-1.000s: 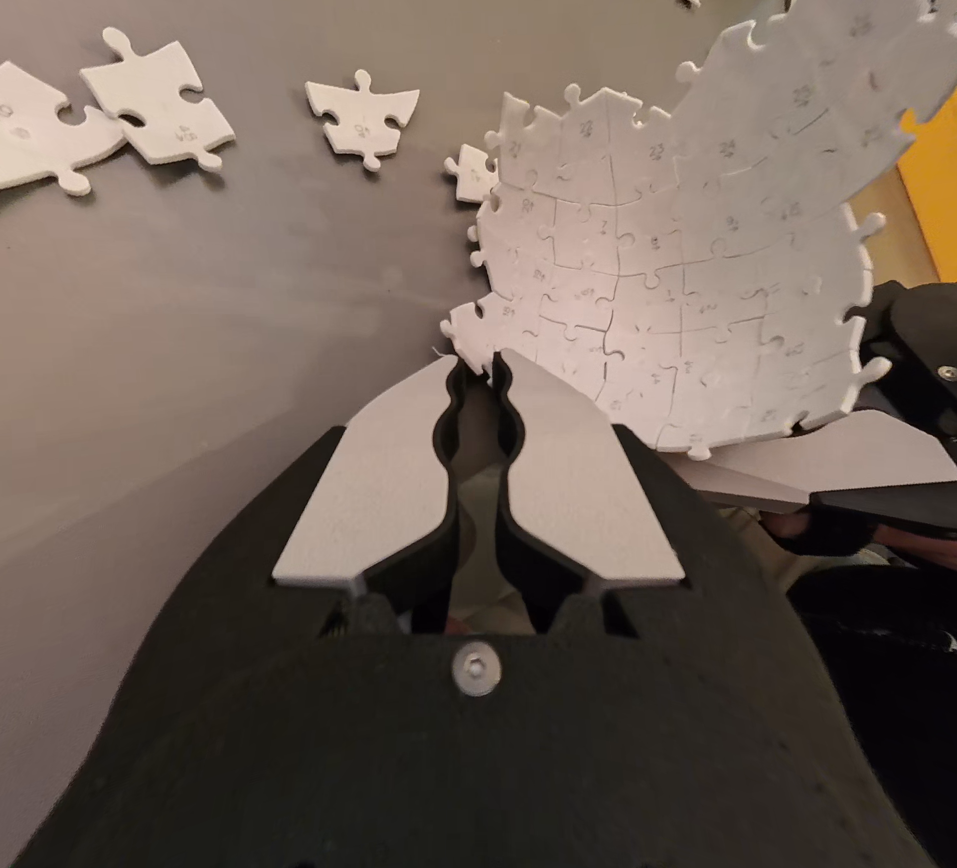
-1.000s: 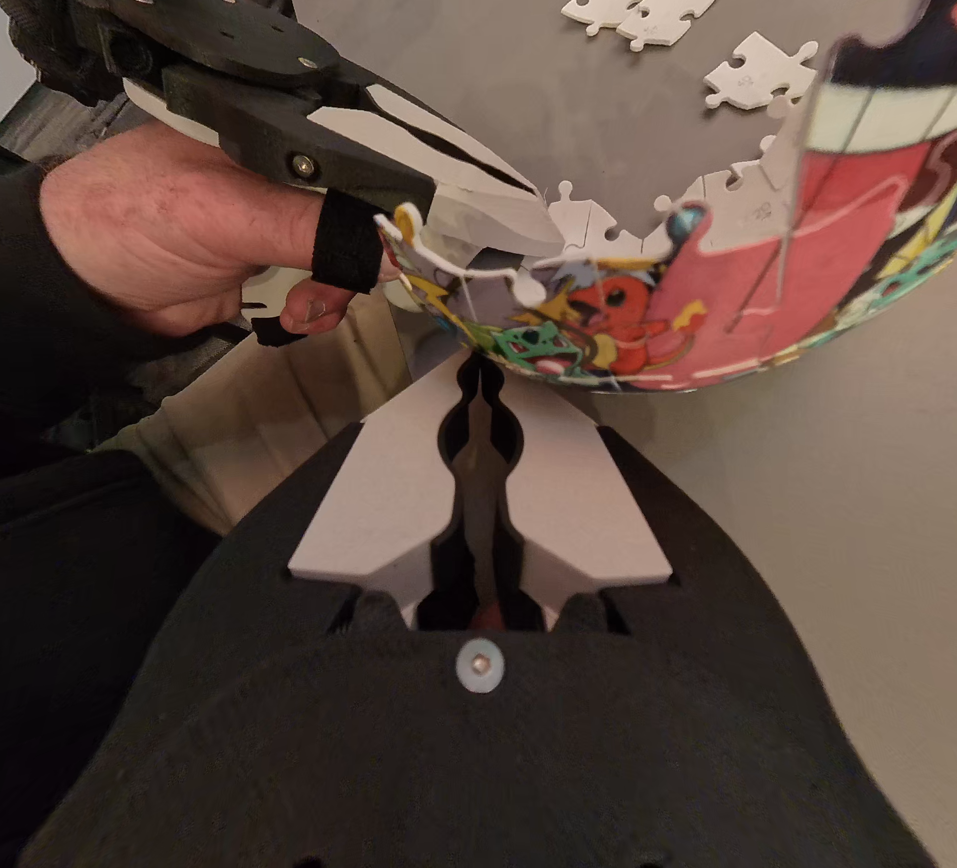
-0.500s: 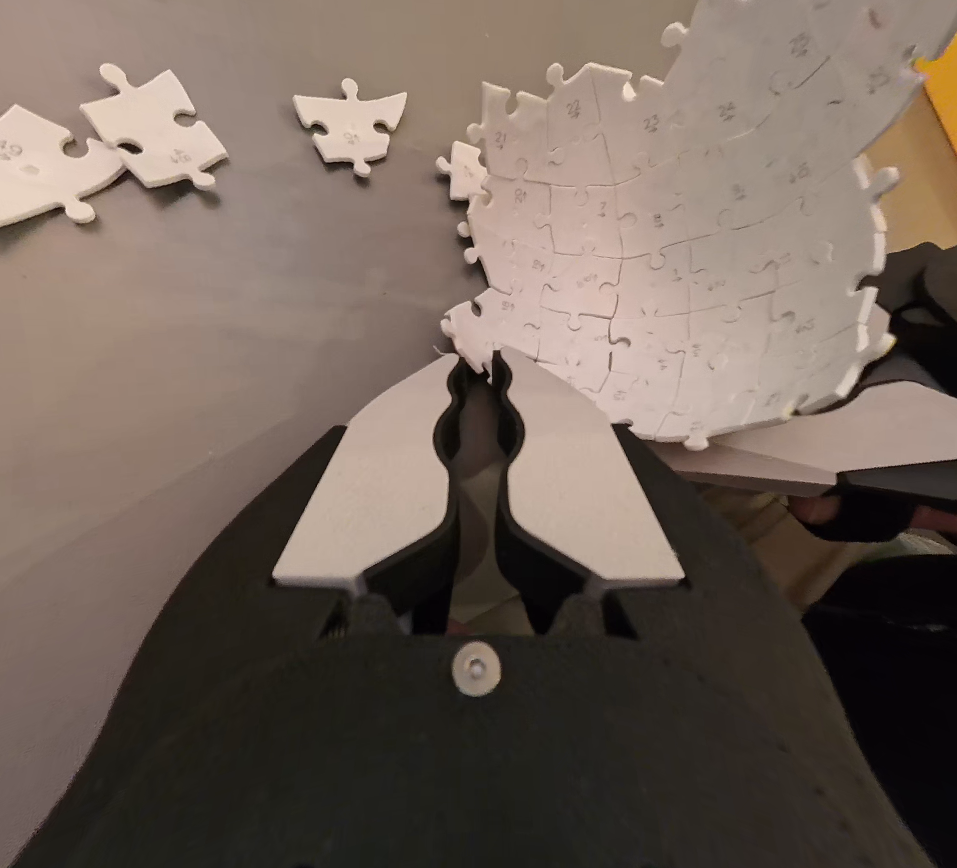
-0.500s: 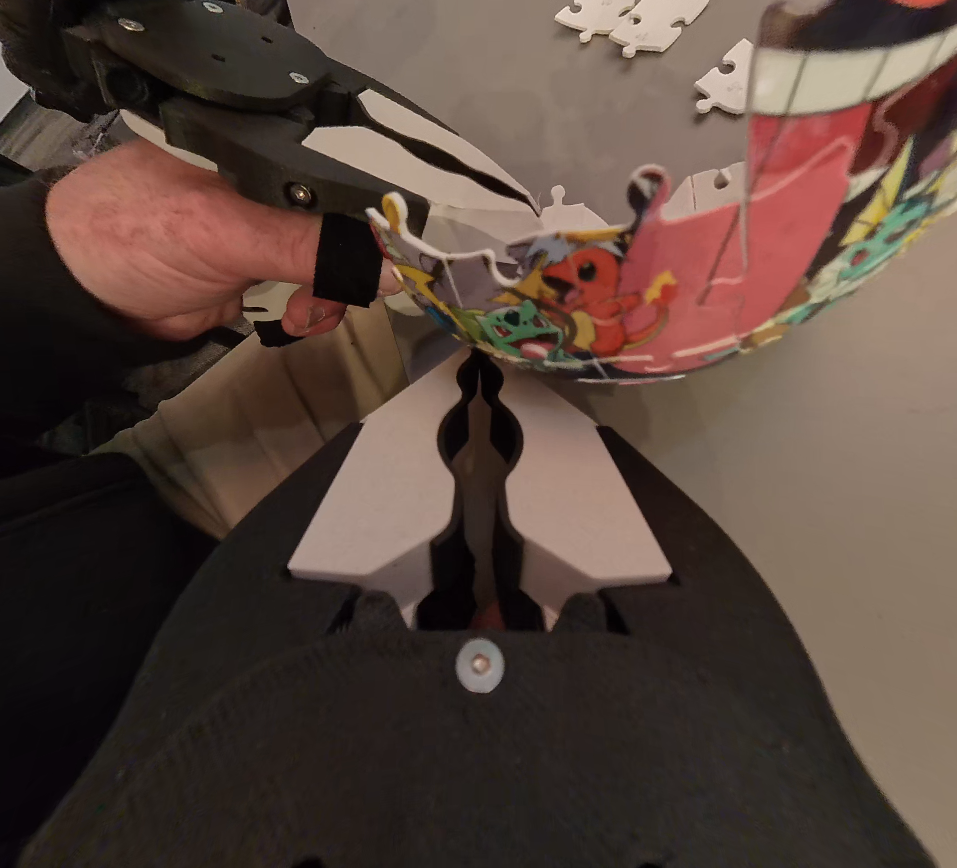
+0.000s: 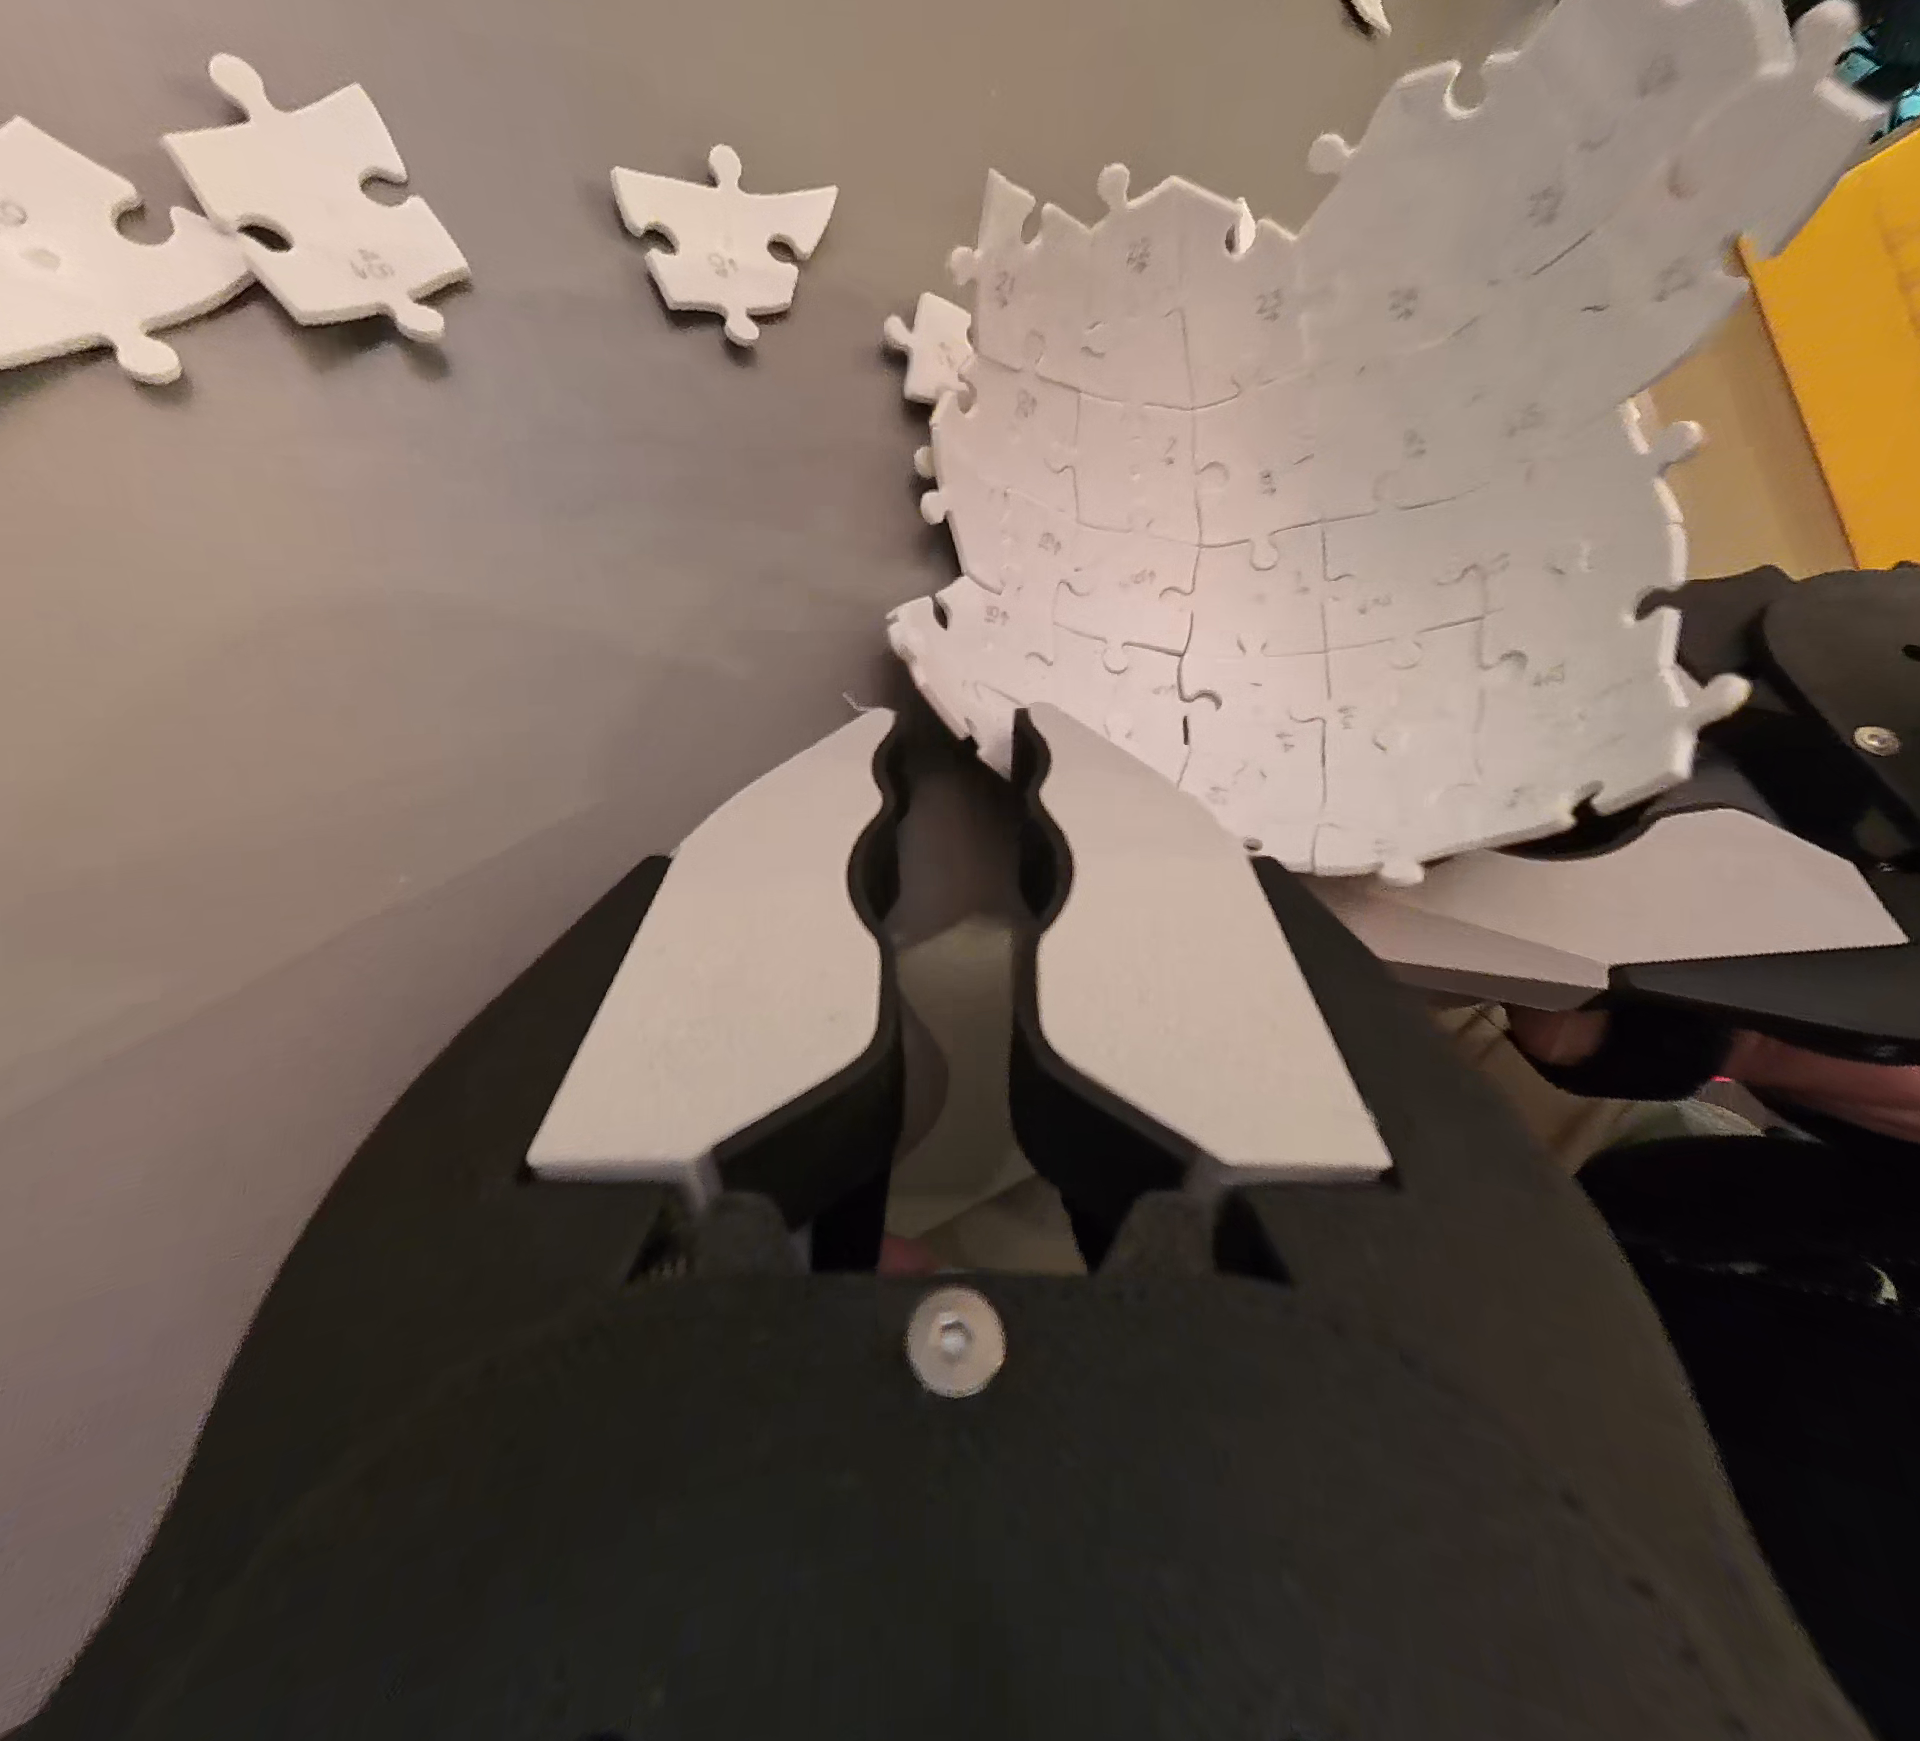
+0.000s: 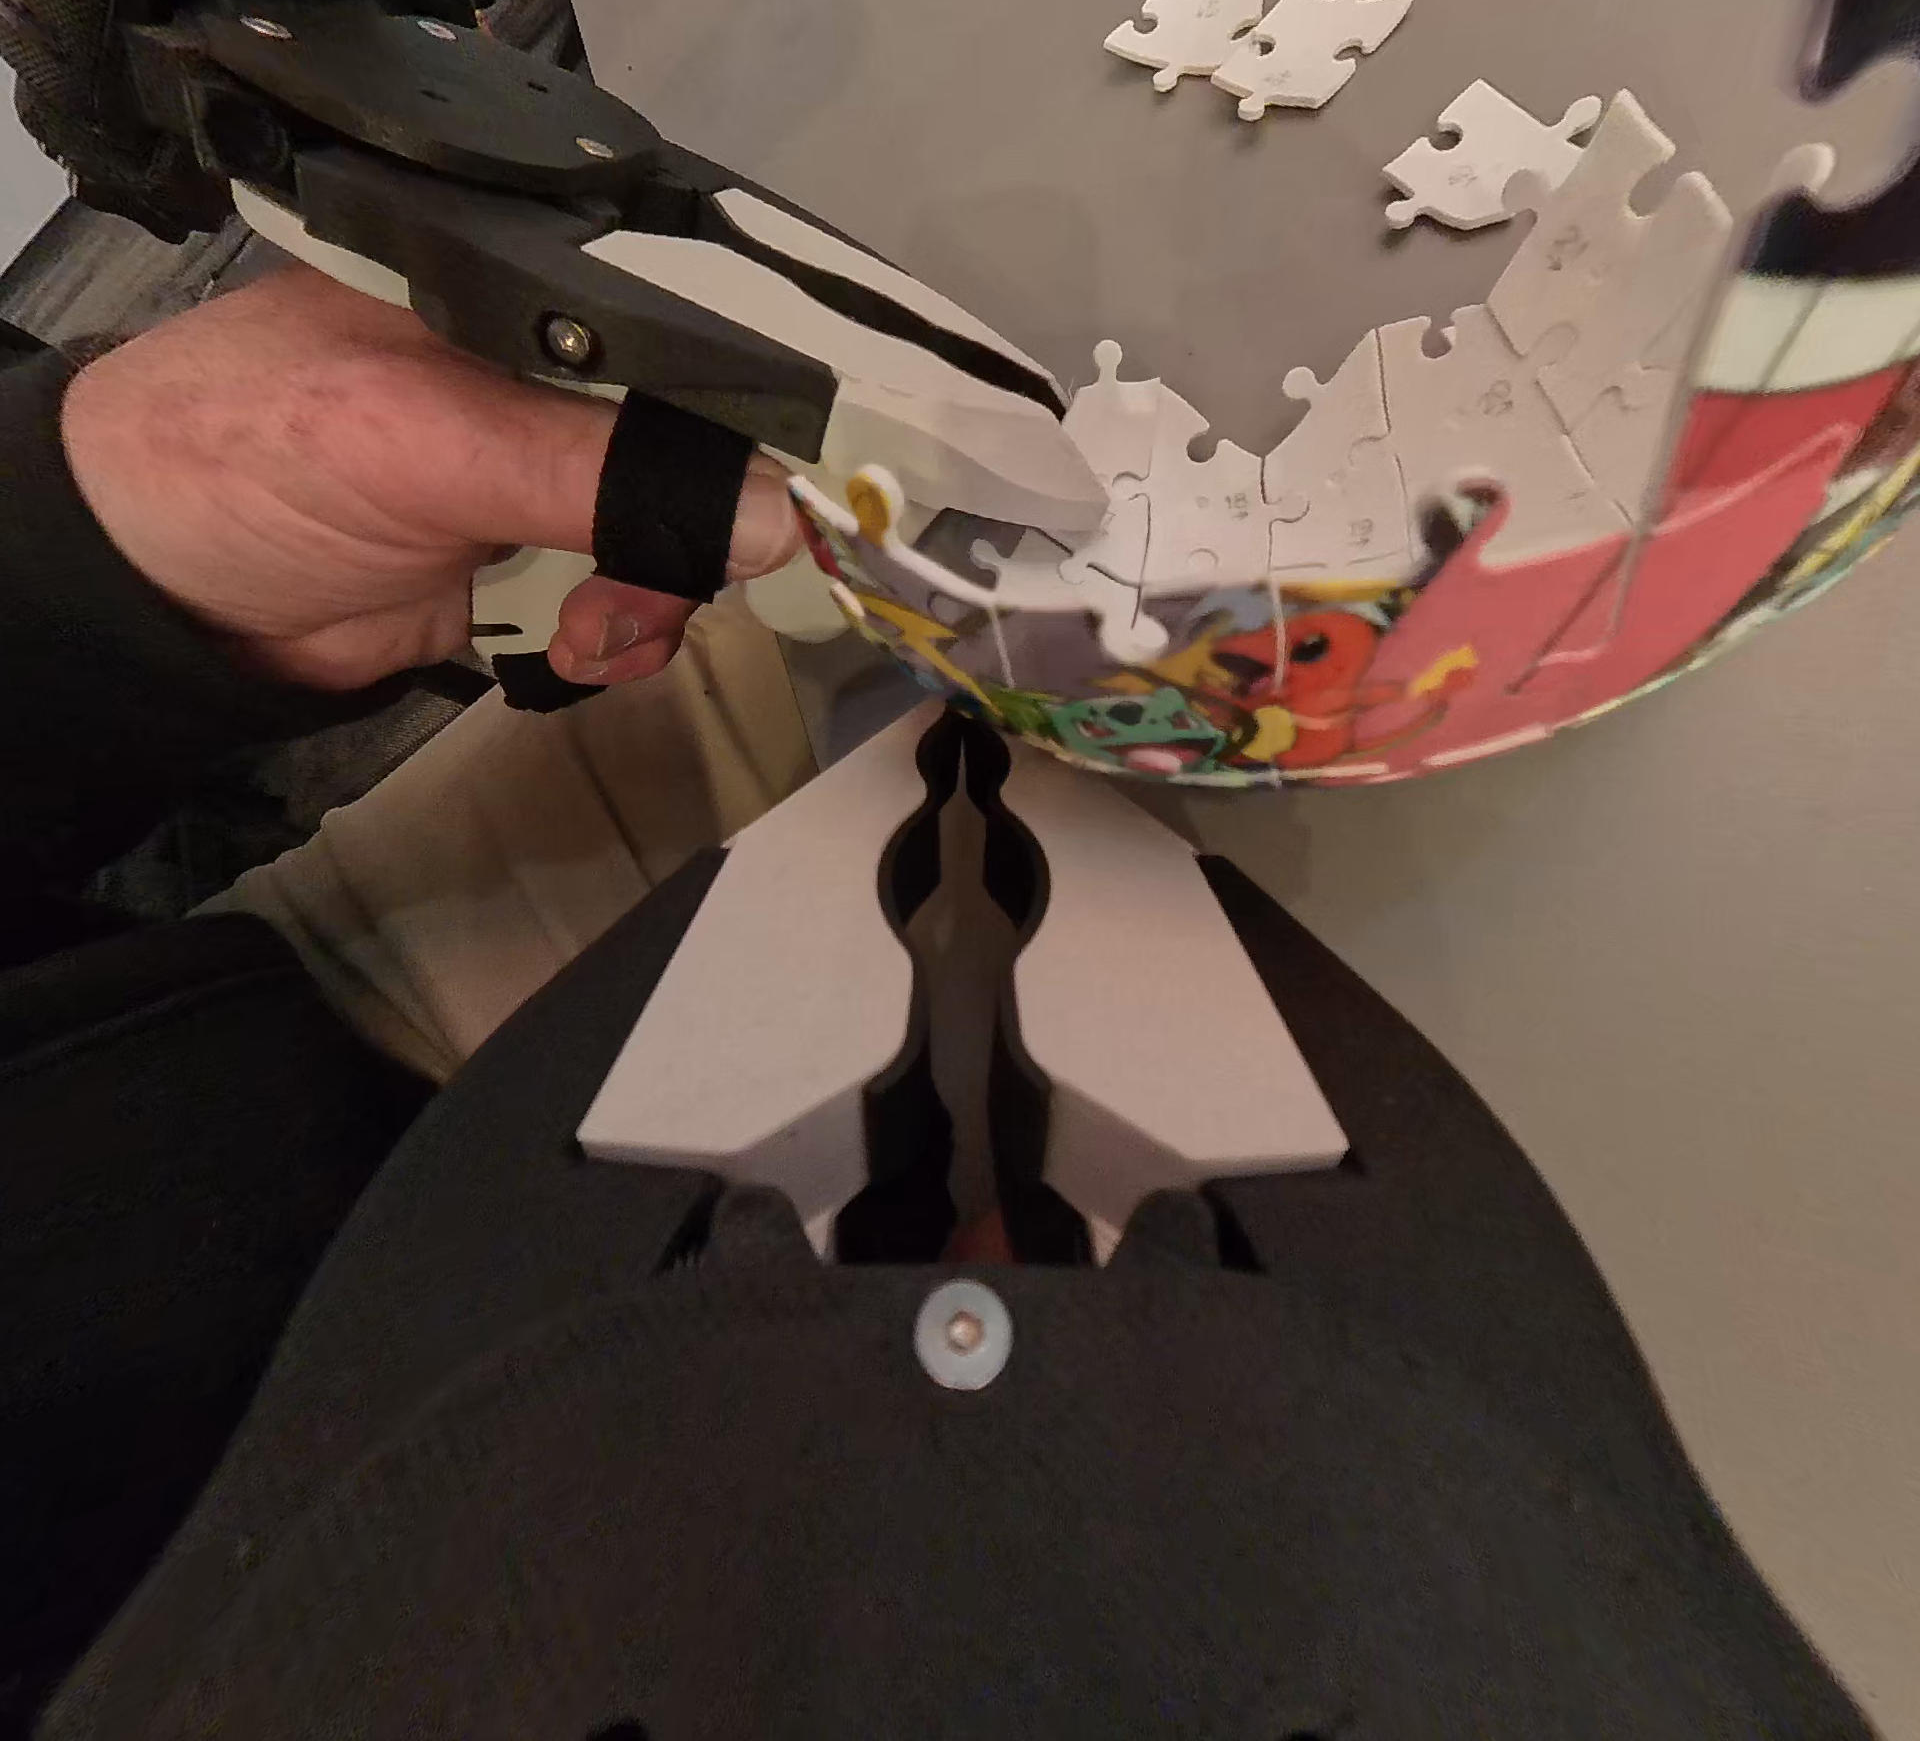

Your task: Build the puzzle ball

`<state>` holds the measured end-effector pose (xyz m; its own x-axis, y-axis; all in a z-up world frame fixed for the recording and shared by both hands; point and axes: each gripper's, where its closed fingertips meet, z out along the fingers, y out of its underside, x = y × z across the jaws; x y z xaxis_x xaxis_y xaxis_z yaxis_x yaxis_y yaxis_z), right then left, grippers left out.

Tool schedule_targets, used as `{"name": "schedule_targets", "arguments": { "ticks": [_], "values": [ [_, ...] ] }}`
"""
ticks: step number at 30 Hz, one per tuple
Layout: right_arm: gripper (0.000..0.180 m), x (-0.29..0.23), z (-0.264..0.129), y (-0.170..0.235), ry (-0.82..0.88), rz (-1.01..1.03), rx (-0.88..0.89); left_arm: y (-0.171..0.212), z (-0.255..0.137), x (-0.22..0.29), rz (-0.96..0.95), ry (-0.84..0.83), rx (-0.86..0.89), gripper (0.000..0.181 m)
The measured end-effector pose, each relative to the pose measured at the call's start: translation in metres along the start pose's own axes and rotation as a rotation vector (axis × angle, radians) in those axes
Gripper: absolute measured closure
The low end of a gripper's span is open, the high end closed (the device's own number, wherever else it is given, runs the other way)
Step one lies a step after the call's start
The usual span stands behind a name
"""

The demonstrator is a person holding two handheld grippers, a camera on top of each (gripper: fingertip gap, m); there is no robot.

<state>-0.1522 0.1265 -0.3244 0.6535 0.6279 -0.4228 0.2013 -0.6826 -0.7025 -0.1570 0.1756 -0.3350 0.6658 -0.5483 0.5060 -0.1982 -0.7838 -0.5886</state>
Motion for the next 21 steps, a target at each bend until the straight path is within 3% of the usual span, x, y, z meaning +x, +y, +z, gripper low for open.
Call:
{"name": "schedule_targets", "arguments": {
  "ticks": [13, 21],
  "values": [
    [0.180, 0.000, 0.000, -0.001, -0.003, 0.003, 0.005, -0.008, 0.002, 0.007, -0.121, 0.101, 0.009, 0.151],
    [0.180, -0.001, -0.001, -0.001, -0.010, 0.003, 0.009, -0.018, 0.006, 0.013, -0.167, 0.144, 0.013, 0.164]
  ]
}}
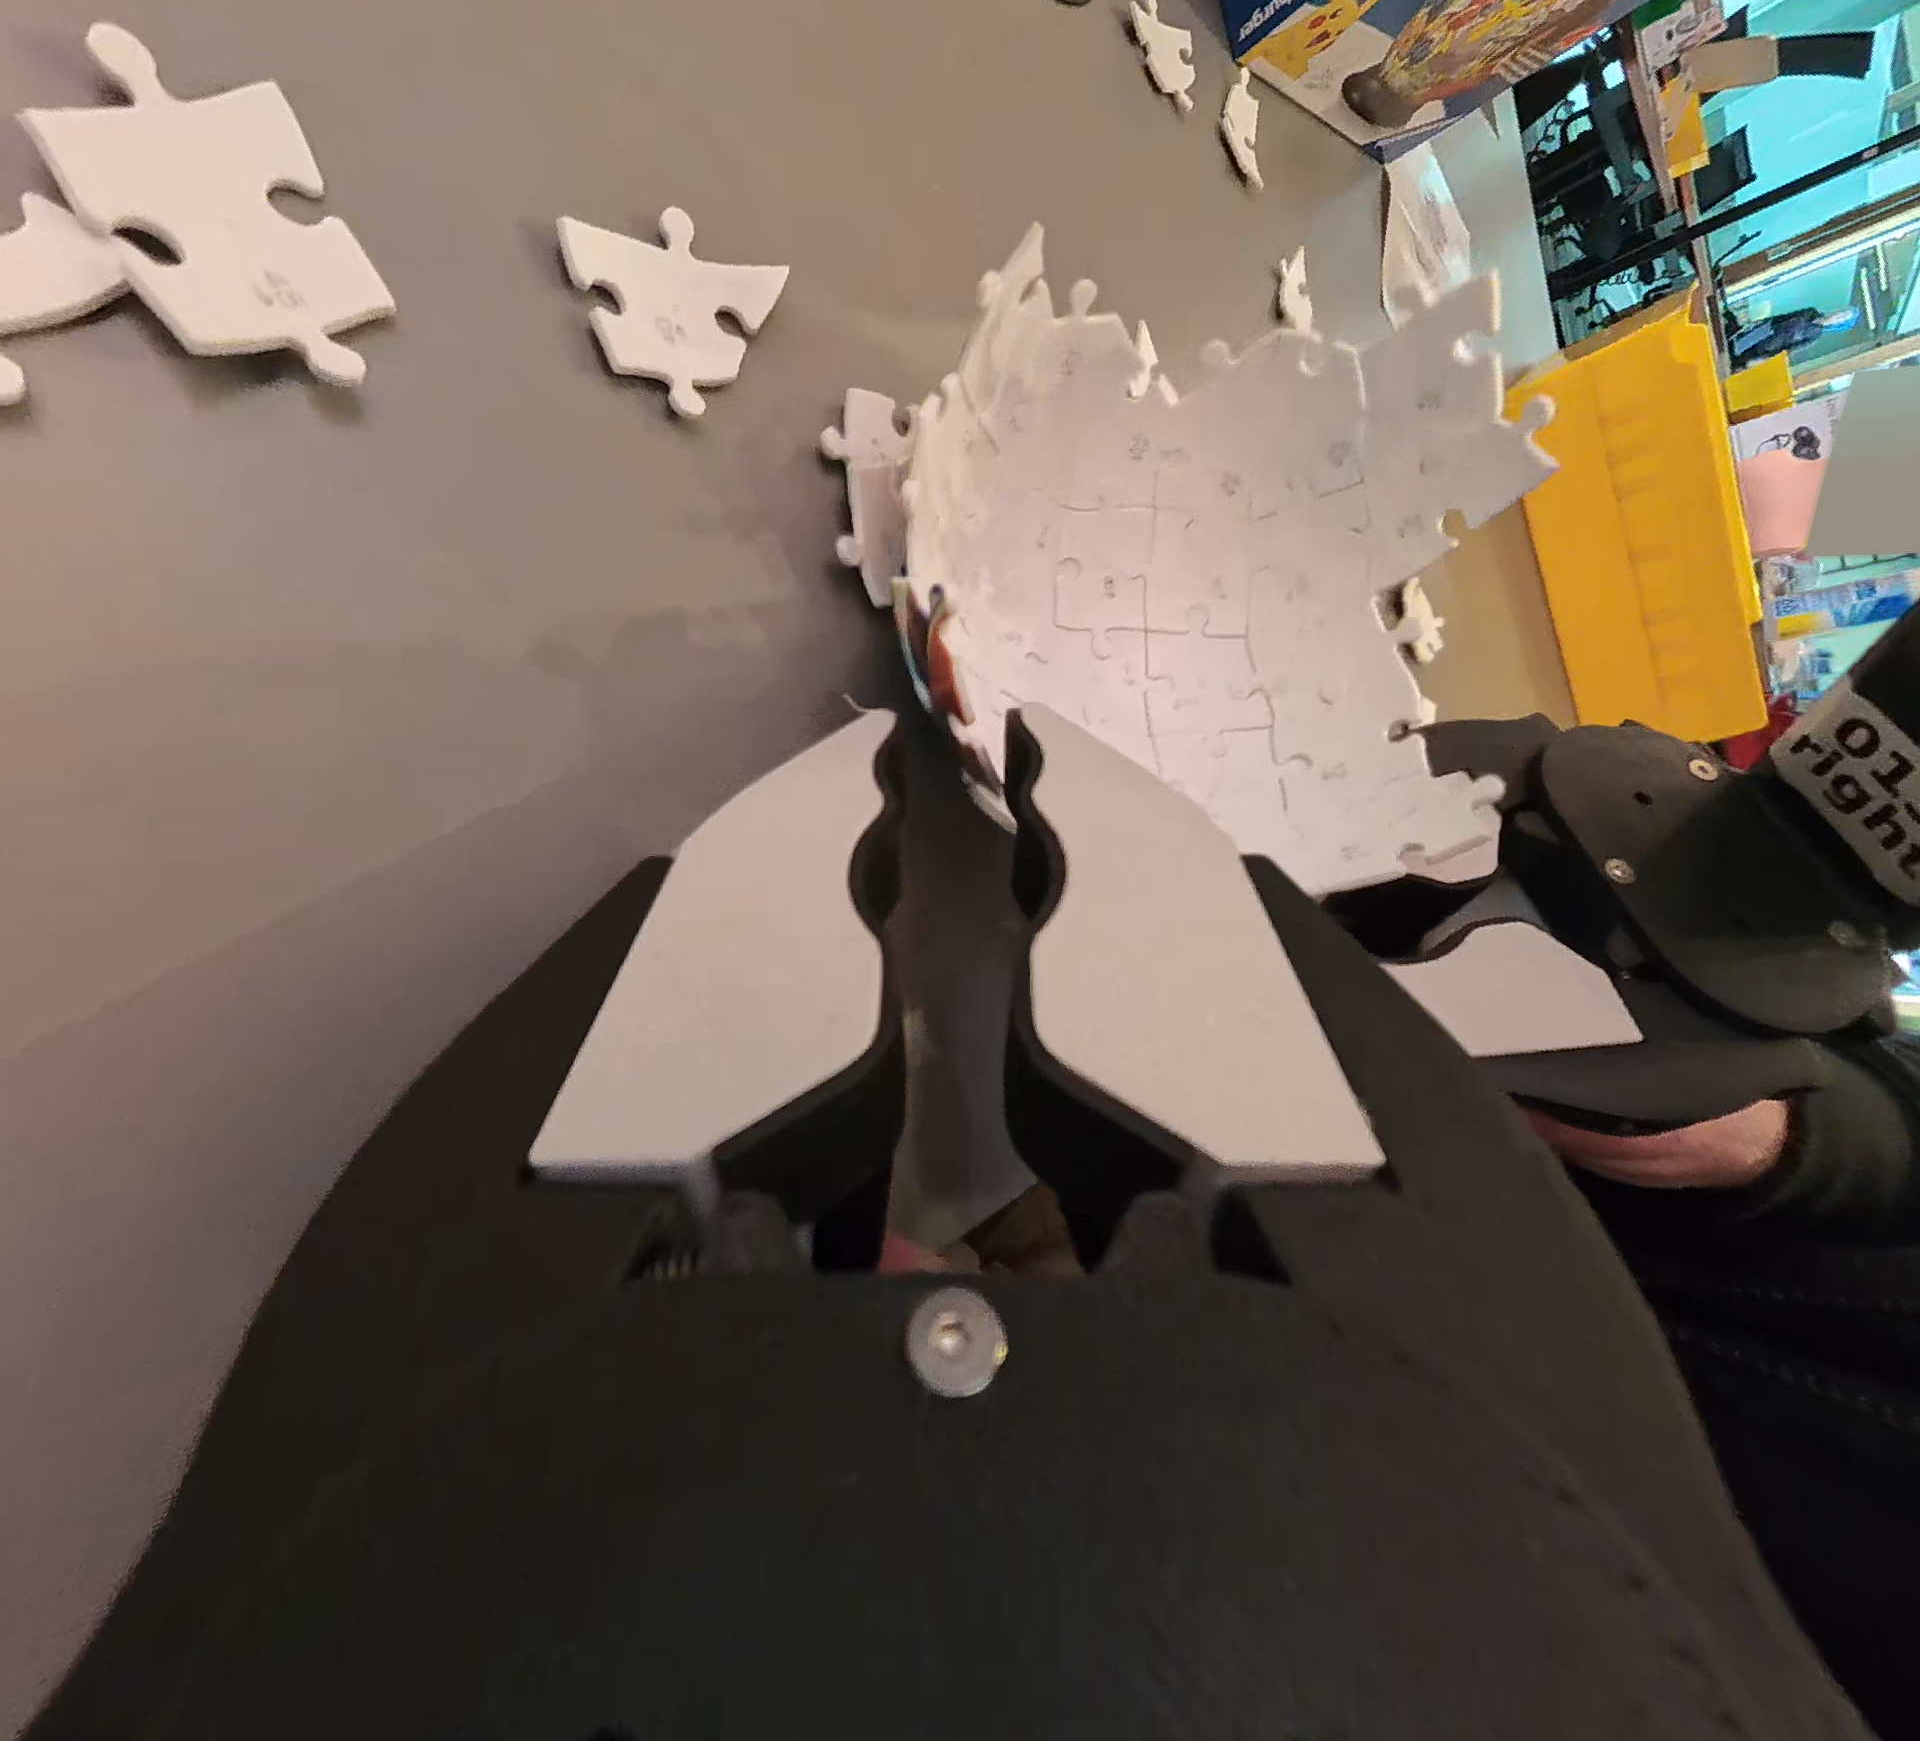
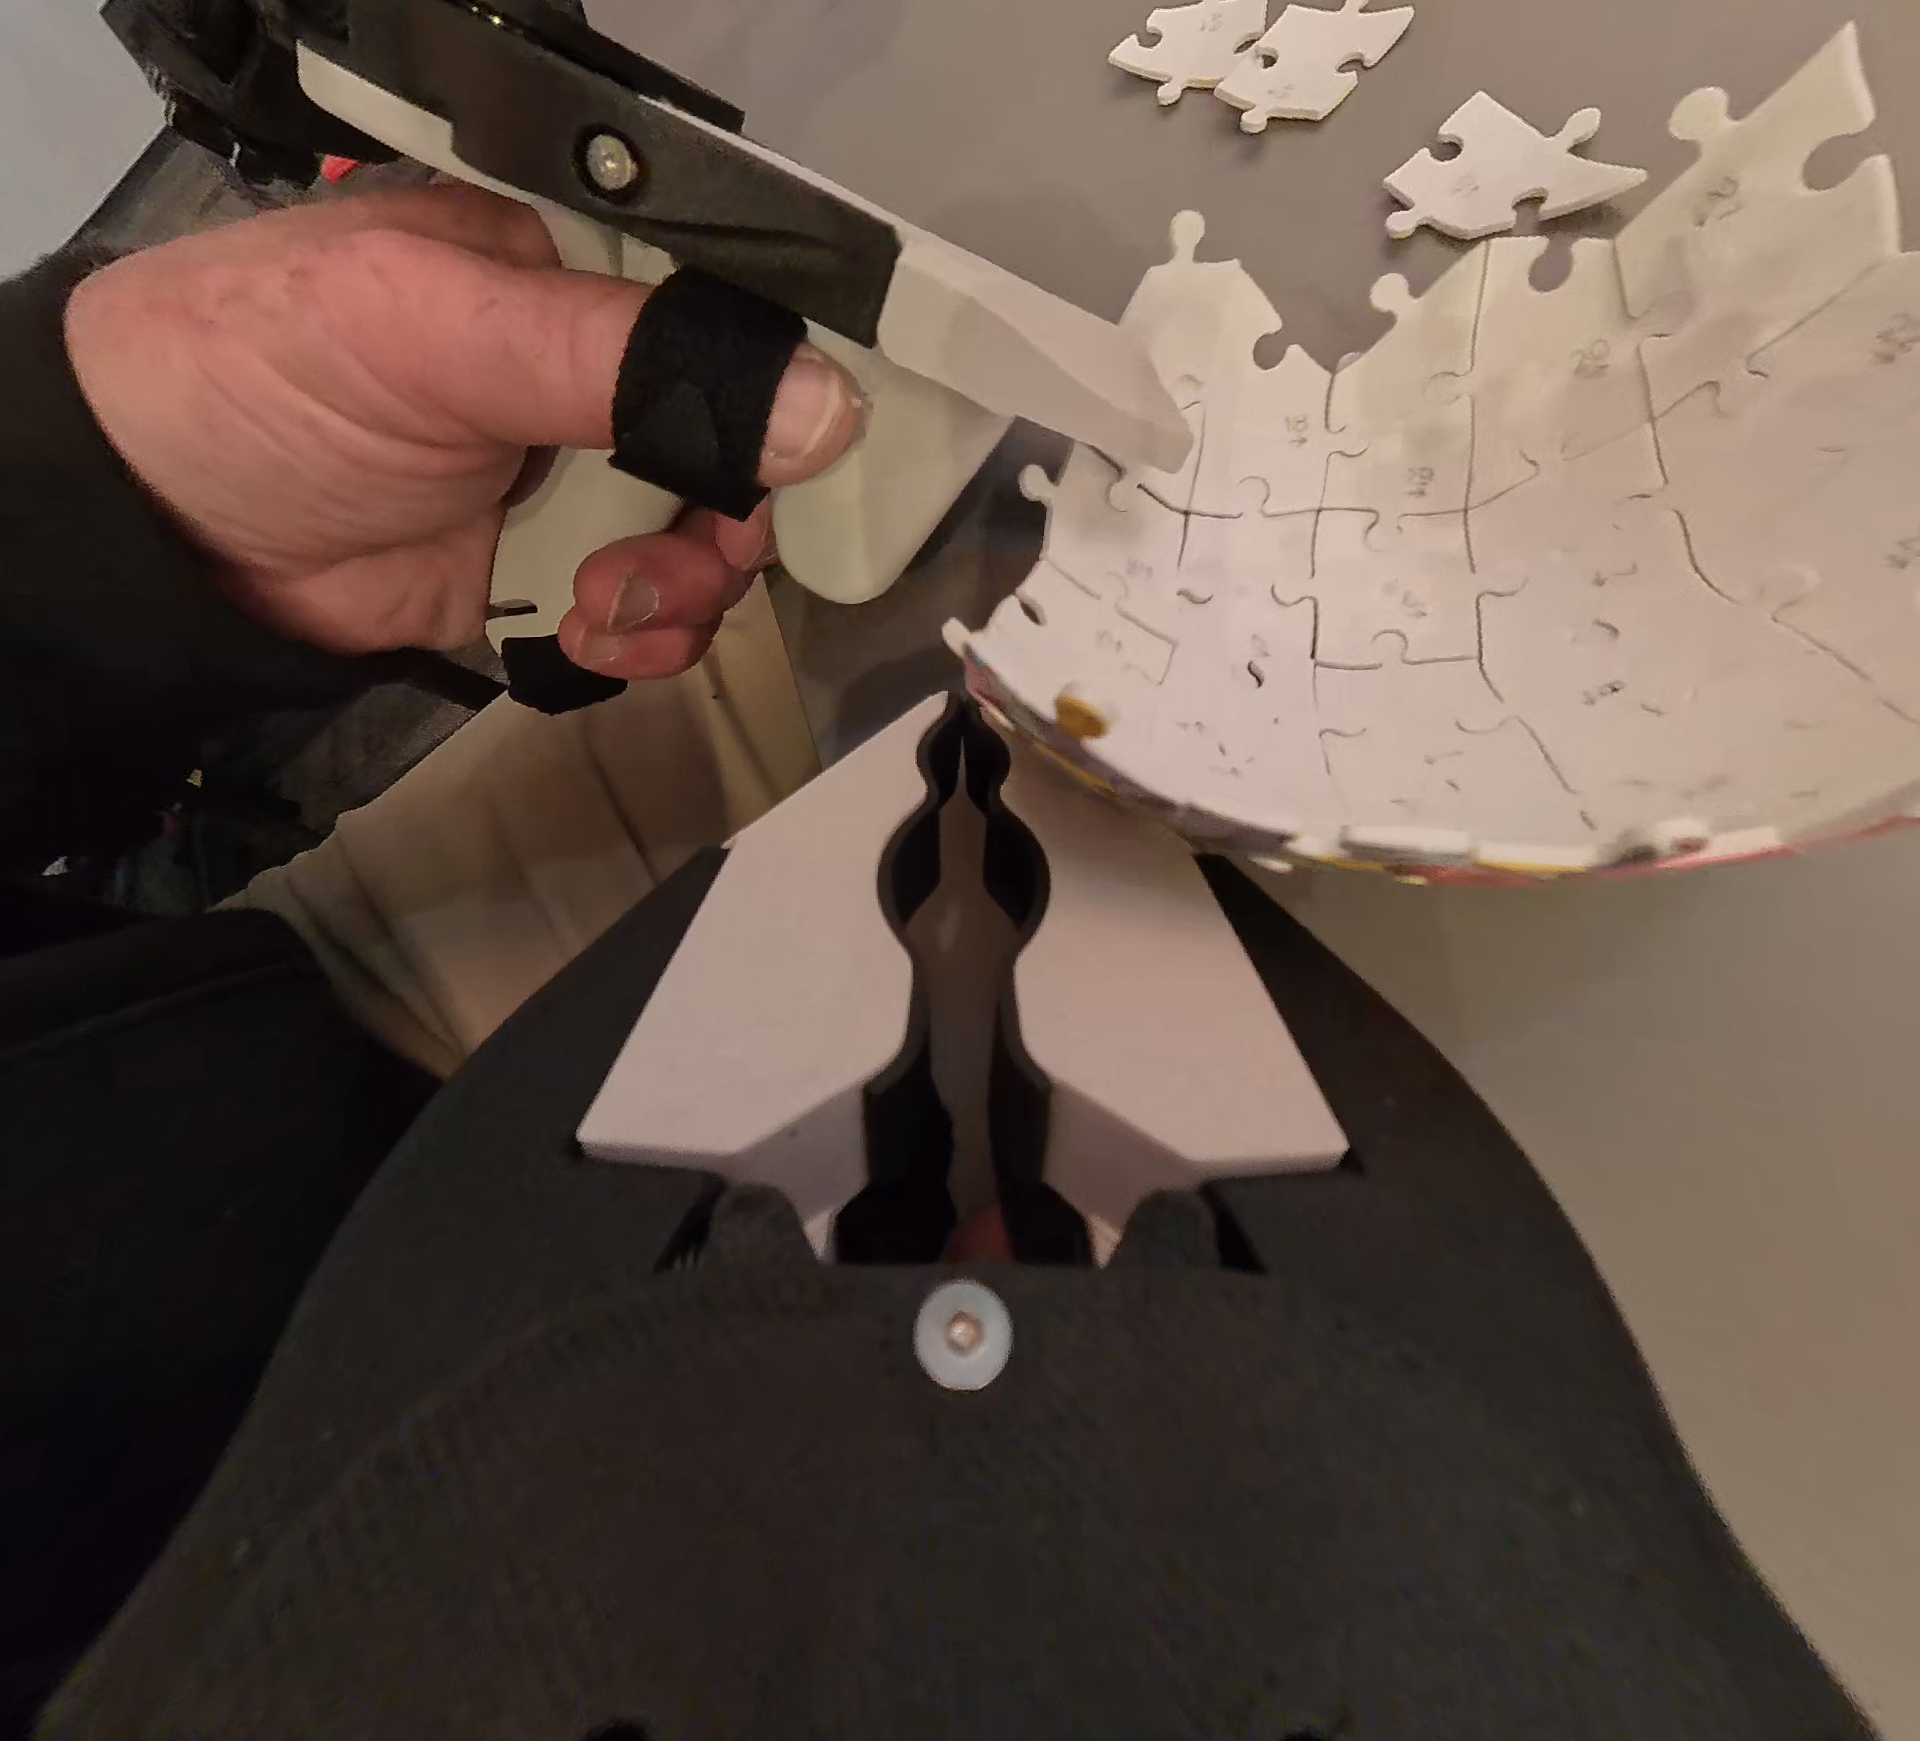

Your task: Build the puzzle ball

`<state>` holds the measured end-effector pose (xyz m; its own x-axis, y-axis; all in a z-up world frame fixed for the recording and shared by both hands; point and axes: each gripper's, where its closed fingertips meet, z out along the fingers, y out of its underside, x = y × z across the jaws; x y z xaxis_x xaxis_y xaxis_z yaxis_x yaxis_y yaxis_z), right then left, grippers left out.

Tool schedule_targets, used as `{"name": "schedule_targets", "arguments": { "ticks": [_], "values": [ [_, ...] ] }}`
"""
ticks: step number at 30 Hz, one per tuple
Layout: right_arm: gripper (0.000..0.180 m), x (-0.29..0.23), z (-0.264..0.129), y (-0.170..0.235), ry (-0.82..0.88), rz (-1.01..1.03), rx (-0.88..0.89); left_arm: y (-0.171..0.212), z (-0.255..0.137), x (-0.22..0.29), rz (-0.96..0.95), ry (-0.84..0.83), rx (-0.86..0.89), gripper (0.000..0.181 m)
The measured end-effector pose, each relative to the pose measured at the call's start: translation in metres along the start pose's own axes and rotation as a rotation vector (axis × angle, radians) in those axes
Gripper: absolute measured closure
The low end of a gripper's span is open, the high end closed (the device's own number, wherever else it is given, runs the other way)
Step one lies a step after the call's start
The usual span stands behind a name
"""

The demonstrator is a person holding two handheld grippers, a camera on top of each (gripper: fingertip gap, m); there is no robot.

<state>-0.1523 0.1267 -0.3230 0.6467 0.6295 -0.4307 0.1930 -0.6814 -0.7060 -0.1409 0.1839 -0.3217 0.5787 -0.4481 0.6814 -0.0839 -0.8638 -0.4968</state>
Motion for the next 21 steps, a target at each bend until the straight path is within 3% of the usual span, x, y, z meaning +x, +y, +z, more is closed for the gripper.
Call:
{"name": "schedule_targets", "arguments": {
  "ticks": [21],
  "values": [
    [0.180, -0.002, -0.002, 0.005, -0.012, 0.001, -0.022, -0.015, 0.010, -0.006, 0.076, -0.074, -0.069, 0.178]
  ]
}}
